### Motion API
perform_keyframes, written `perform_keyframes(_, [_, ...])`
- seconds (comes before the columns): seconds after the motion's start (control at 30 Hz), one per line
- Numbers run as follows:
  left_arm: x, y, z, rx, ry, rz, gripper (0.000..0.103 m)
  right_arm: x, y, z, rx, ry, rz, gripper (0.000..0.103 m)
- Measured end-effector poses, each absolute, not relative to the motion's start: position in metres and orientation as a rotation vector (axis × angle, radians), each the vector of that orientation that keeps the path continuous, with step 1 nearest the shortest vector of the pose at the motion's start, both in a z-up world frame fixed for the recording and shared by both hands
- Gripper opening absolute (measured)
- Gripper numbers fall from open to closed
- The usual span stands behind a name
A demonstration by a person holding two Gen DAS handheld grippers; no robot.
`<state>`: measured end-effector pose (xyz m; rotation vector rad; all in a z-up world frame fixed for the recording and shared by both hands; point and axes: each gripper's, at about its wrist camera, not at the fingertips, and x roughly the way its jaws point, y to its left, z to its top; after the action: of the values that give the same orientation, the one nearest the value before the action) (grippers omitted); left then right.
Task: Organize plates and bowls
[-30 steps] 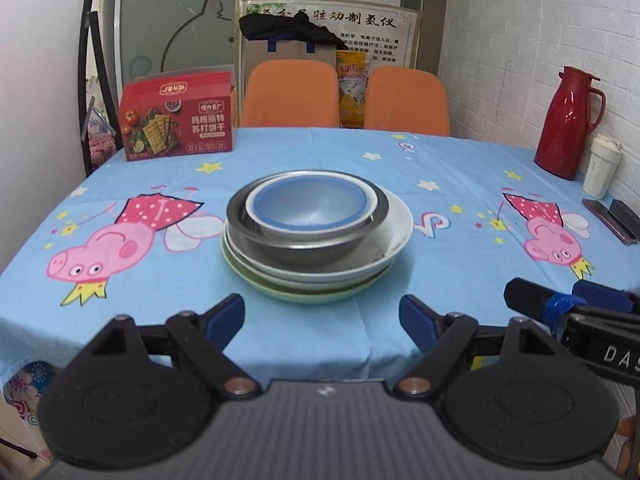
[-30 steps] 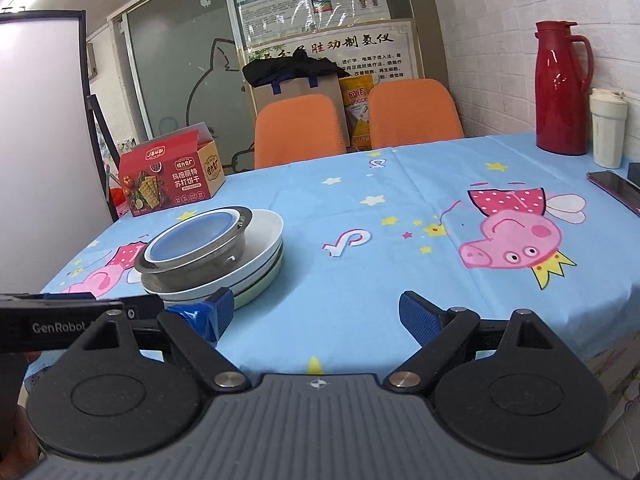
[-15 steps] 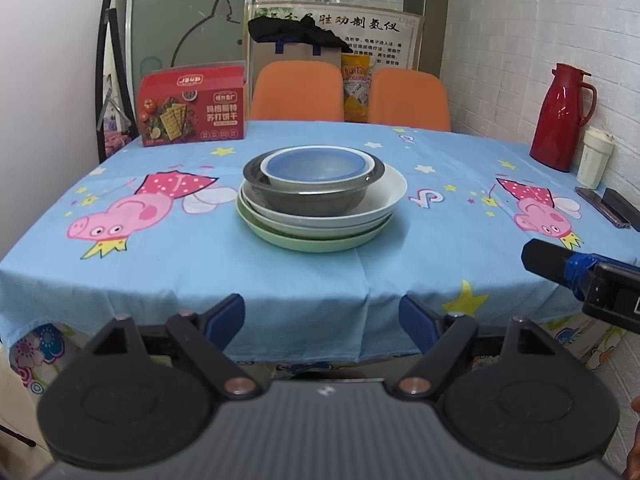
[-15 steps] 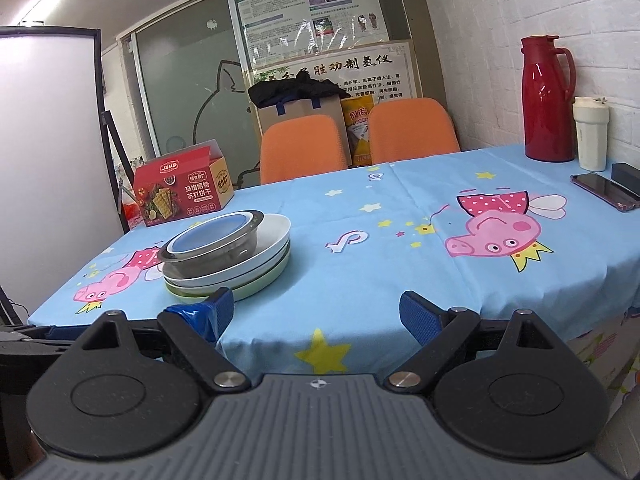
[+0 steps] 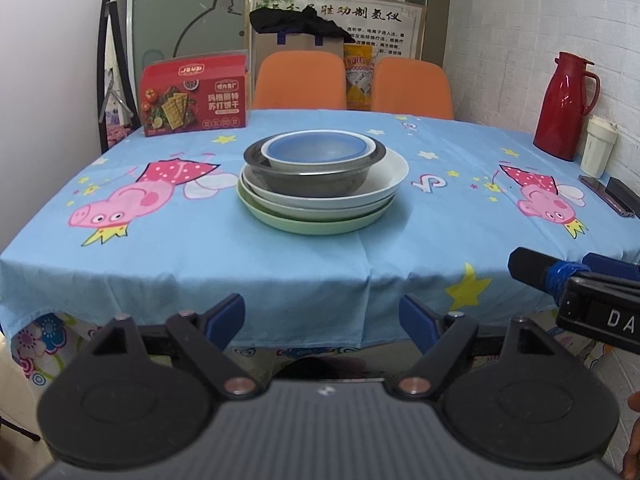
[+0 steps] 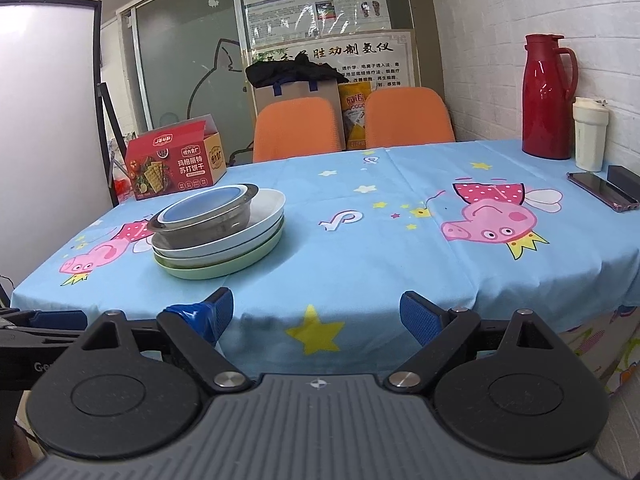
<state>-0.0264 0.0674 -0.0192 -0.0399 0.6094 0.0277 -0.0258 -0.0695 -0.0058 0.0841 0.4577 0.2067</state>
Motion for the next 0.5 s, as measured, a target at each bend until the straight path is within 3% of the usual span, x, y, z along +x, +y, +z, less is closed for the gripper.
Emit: perform_keyframes(0.5, [-0.0277, 0.0579, -0.0191, 0.005, 0.607, 0.022, 0.082, -0.0268, -0.0675, -0.0094, 0.080, 0.472, 0.209, 0.078])
